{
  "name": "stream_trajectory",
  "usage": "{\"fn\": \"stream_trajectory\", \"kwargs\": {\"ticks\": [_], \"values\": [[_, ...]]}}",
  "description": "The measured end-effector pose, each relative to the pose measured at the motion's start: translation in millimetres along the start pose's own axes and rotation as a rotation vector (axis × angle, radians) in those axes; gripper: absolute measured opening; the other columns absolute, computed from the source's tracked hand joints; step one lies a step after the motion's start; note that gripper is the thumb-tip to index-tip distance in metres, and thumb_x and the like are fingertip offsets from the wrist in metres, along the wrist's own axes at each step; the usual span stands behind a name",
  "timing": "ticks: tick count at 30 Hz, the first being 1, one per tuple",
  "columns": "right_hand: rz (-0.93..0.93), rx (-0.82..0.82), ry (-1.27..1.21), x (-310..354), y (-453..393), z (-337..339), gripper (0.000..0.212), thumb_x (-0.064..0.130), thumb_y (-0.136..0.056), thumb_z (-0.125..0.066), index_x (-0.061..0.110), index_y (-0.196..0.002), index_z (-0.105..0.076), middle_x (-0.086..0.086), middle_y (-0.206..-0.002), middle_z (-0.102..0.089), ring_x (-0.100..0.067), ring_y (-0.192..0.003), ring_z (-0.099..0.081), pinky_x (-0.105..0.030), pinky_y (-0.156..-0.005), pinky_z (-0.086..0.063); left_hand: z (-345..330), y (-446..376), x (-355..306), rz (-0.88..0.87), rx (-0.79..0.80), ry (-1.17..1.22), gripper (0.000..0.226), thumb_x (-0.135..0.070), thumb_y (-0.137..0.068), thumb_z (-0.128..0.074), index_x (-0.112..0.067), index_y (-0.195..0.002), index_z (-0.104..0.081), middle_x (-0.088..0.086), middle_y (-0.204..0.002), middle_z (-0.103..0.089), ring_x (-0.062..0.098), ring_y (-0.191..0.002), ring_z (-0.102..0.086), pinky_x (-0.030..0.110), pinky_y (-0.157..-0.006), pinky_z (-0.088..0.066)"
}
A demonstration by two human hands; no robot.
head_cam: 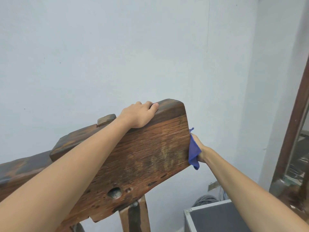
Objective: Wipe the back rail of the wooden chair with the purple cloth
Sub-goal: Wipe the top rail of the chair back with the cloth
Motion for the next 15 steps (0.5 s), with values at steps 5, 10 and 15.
{"fn": "stream_trajectory", "kwargs": {"ticks": [5,10,15], "values": [[0.109,-0.104,-0.391,-47.8,24.3,-2.7,0.051,0.055,-0.104,-0.045,0.026,-0.091,-0.085,-0.002,-0.103,-0.081,-0.024,-0.09,-0.078,-0.034,-0.072,-0.061,0.9,-1.1,0.6,0.034,-0.004,0.001,0.067,-0.061,-0.099,-0.007,-0.029,-0.146,-0.043,0.018,-0.131,-0.056,0.034,-0.128,-0.049,0.047,-0.1,-0.037],[0.258,-0.434,-0.575,-67.5,62.2,-25.6,0.049,0.054,-0.104,-0.041,0.03,-0.144,-0.054,0.004,-0.147,-0.058,-0.024,-0.135,-0.055,-0.046,-0.111,-0.041,4.4,6.2,-2.3,0.054,-0.01,-0.017,0.068,-0.059,-0.099,-0.007,-0.028,-0.146,-0.044,0.017,-0.132,-0.057,0.035,-0.127,-0.051,0.047,-0.098,-0.037],[0.017,-0.674,-0.689,-117.0,90.9,-79.0,0.042,0.035,-0.107,-0.043,0.025,-0.148,-0.038,-0.009,-0.147,-0.048,-0.028,-0.114,-0.05,-0.042,-0.094,-0.036,9.4,23.6,-3.6,0.021,-0.049,-0.059,0.066,-0.059,-0.101,-0.011,-0.025,-0.143,-0.048,0.009,-0.137,-0.062,0.032,-0.127,-0.055,0.044,-0.089,-0.038]]}}
Point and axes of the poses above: each hand's wrist, its own y-axis away from the middle knuckle, its own z-axis out of the back of the hand, x = y × z, the point moved 8 cm from there along -y, towards the middle knuckle
